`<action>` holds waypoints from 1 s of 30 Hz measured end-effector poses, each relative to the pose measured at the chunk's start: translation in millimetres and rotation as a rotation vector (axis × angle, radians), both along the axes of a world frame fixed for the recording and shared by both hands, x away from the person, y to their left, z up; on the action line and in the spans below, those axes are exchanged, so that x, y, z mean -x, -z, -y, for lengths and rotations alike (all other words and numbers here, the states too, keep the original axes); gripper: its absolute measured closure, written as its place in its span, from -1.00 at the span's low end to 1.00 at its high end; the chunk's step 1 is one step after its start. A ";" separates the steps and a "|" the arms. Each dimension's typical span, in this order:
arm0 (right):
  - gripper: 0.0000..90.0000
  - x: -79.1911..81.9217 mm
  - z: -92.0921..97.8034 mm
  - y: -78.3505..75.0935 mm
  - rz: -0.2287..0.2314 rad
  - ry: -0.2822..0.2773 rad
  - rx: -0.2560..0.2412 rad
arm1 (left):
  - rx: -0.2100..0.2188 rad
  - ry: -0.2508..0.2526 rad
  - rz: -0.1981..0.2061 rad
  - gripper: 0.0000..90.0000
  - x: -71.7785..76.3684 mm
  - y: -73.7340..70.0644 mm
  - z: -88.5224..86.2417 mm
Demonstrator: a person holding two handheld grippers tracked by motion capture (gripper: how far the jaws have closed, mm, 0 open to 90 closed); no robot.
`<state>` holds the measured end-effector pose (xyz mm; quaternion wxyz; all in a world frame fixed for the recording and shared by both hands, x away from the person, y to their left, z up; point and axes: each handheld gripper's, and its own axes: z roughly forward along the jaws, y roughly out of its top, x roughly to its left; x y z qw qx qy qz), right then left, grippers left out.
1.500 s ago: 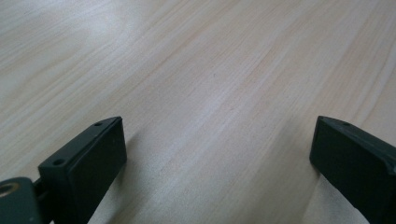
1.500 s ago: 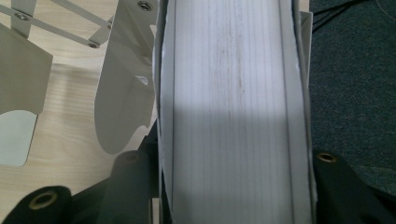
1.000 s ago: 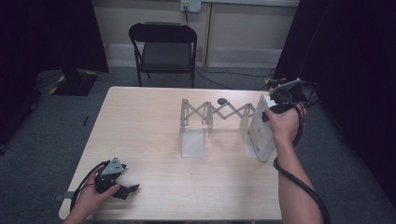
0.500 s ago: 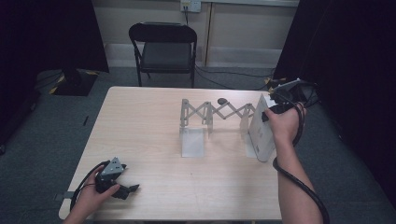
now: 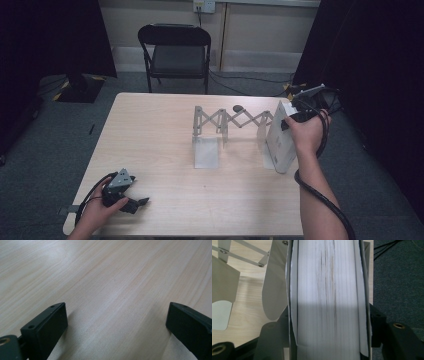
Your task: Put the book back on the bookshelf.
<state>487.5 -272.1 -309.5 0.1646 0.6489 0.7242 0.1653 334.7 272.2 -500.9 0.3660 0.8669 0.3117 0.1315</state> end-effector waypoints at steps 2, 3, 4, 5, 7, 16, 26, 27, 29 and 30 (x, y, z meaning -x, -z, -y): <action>-0.09 1.4 1.1 -0.6 0.004 -0.004 -0.008 | 0.000 0.000 0.000 -0.92 0.0 0.0 0.0; -0.10 1.8 1.1 -0.8 0.005 -0.006 -0.011 | 0.000 0.000 0.001 -0.92 0.0 0.0 0.0; -0.13 2.4 1.7 -1.0 0.008 -0.007 -0.015 | 0.000 -0.001 0.001 -0.92 0.0 0.0 0.0; -0.16 2.7 2.0 -1.1 0.011 -0.013 -0.020 | 0.000 0.000 0.000 -0.92 0.0 0.0 0.0; -0.19 3.3 2.0 -1.4 0.003 -0.010 -0.033 | 0.000 0.000 0.000 -0.92 0.0 0.0 0.0; -0.31 7.4 1.7 -5.8 0.024 -0.018 -0.028 | 0.000 -0.001 0.000 -0.92 0.0 0.0 0.0; -0.41 14.0 2.8 -6.8 0.045 -0.017 -0.031 | 0.000 -0.001 0.000 -0.92 0.0 0.0 0.0; -0.42 14.6 2.7 -6.8 0.046 -0.018 -0.032 | 0.000 -0.001 0.000 -0.92 0.0 0.0 0.0; -0.43 15.9 3.2 -7.1 0.047 -0.016 -0.029 | 0.000 -0.001 0.001 -0.92 0.0 0.0 0.0; -0.44 16.8 3.5 -7.4 0.047 -0.015 -0.033 | 0.000 -0.001 0.001 -0.92 0.0 0.0 0.0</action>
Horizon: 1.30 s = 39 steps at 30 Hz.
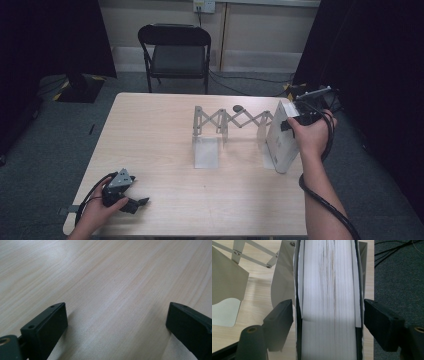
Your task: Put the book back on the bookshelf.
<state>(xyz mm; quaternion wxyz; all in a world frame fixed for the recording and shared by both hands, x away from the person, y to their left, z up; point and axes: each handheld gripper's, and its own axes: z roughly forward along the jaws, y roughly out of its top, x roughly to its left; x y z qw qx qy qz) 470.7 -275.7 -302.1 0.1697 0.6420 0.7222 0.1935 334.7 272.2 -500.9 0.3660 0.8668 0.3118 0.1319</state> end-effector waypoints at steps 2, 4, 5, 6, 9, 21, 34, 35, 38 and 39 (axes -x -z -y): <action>-0.45 1.4 1.3 0.0 -0.001 0.007 -0.002 | 0.000 0.000 0.000 -0.92 0.0 0.0 0.0; -0.46 2.8 2.7 0.1 -0.004 0.007 -0.013 | 0.000 0.000 0.000 -0.92 0.0 0.0 0.0; -0.46 3.6 3.6 0.3 -0.005 0.004 -0.017 | 0.000 0.000 0.000 -0.92 0.0 0.0 0.0; -0.47 4.4 4.2 0.7 -0.004 0.006 -0.020 | 0.000 0.000 0.000 -0.92 0.0 0.0 0.0; -0.51 6.9 5.9 1.5 -0.008 0.006 -0.016 | 0.000 0.000 0.000 -0.92 0.0 0.0 0.0; -0.58 15.2 6.5 0.3 0.008 -0.020 -0.012 | 0.002 -0.004 0.006 -0.92 0.1 0.4 0.3; -0.69 29.5 7.7 0.5 0.028 -0.070 0.014 | 0.003 -0.005 0.005 -0.92 0.1 0.5 0.3; -0.69 30.8 7.7 0.6 0.028 -0.075 0.014 | 0.002 -0.005 0.005 -0.92 0.1 0.5 0.3; -0.70 34.4 9.2 0.5 0.035 -0.089 0.009 | 0.002 -0.005 0.006 -0.92 0.1 0.5 0.3; -0.70 35.9 9.8 0.5 0.035 -0.095 0.013 | 0.002 -0.004 0.005 -0.92 0.1 0.5 0.3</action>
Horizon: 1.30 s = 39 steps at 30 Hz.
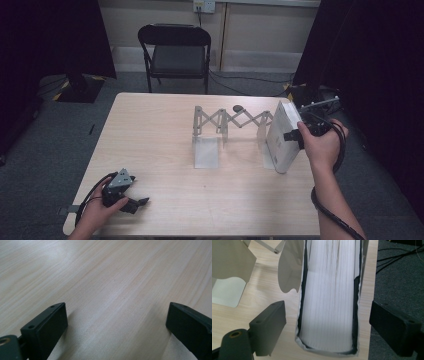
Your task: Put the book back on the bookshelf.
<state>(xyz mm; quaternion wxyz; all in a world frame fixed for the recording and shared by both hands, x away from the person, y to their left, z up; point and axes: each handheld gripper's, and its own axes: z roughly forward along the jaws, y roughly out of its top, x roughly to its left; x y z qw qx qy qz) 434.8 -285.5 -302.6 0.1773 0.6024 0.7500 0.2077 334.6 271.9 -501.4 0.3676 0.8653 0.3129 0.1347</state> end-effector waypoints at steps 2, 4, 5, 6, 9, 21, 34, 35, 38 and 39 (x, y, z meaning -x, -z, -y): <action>-0.70 1.3 0.9 0.5 -0.004 -0.001 -0.006 | 0.000 0.000 0.000 -0.92 0.0 0.0 0.0; -0.70 2.9 1.7 1.1 0.002 -0.002 -0.013 | 0.000 0.000 0.001 -0.92 0.0 0.0 0.0; -0.70 3.5 1.9 1.6 0.003 -0.003 -0.013 | 0.000 0.000 0.001 -0.92 0.0 0.0 0.0; -0.70 4.4 1.8 2.1 0.003 -0.004 -0.011 | 0.000 0.000 0.001 -0.92 0.0 0.0 0.0; -0.69 7.3 1.3 4.5 0.002 -0.009 -0.016 | 0.000 0.000 0.001 -0.92 0.0 0.0 0.0; -0.68 21.0 2.2 14.3 0.006 -0.027 -0.010 | 0.007 -0.002 -0.006 -0.92 0.3 0.3 0.4; -0.66 36.7 6.6 20.6 0.014 -0.037 -0.026 | 0.001 0.002 -0.006 -0.92 0.1 0.1 0.0; -0.66 38.0 6.6 20.9 0.018 -0.040 -0.033 | 0.000 0.003 -0.006 -0.92 0.1 0.1 0.0; -0.66 41.1 6.2 22.3 0.023 -0.046 -0.033 | 0.000 0.002 -0.006 -0.92 0.1 0.0 0.0; -0.66 42.2 5.8 22.6 0.022 -0.046 -0.034 | 0.001 0.002 -0.006 -0.92 0.1 0.1 0.0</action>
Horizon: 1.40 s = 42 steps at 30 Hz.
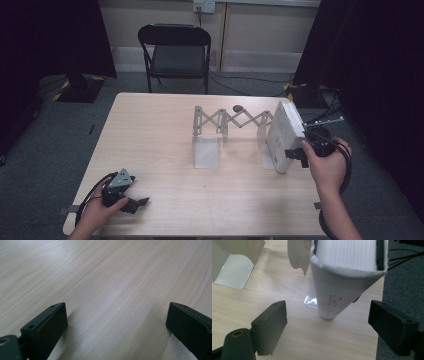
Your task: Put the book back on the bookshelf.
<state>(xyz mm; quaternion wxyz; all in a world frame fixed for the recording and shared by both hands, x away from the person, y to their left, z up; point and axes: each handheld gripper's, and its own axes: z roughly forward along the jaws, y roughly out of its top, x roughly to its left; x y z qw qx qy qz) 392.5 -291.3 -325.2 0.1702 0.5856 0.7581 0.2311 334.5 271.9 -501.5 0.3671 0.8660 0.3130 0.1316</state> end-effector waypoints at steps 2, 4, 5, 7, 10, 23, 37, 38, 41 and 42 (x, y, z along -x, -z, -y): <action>-0.66 1.9 -0.7 1.1 0.005 -0.011 0.004 | 0.000 0.000 0.000 -0.92 0.0 0.0 0.0; -0.66 4.4 -1.5 1.9 0.008 -0.020 -0.003 | 0.000 0.000 0.000 -0.92 0.0 0.0 0.0; -0.66 5.1 -1.7 2.3 0.005 -0.022 -0.006 | 0.000 0.000 0.000 -0.92 0.0 0.0 0.0; -0.66 7.1 -2.2 3.2 0.008 -0.027 -0.007 | 0.000 0.000 0.000 -0.92 0.0 0.0 0.0; -0.66 9.8 -3.0 4.5 0.009 -0.037 -0.008 | 0.000 0.000 0.000 -0.92 0.0 0.0 0.0; -0.66 18.4 -15.2 12.6 0.018 -0.089 -0.018 | -0.001 0.000 0.000 -0.92 0.0 0.0 -0.1; -0.66 18.7 -38.1 24.6 0.008 -0.163 -0.037 | -0.001 0.000 0.000 -0.92 0.0 0.0 0.0; -0.66 18.8 -39.9 25.7 0.008 -0.167 -0.042 | 0.000 0.000 0.000 -0.92 0.0 0.0 0.0; -0.66 19.0 -45.4 28.7 0.008 -0.179 -0.044 | 0.000 0.000 0.000 -0.92 0.0 0.0 0.0; -0.66 18.9 -47.3 30.1 0.008 -0.187 -0.048 | 0.000 0.000 0.000 -0.92 0.0 0.0 0.0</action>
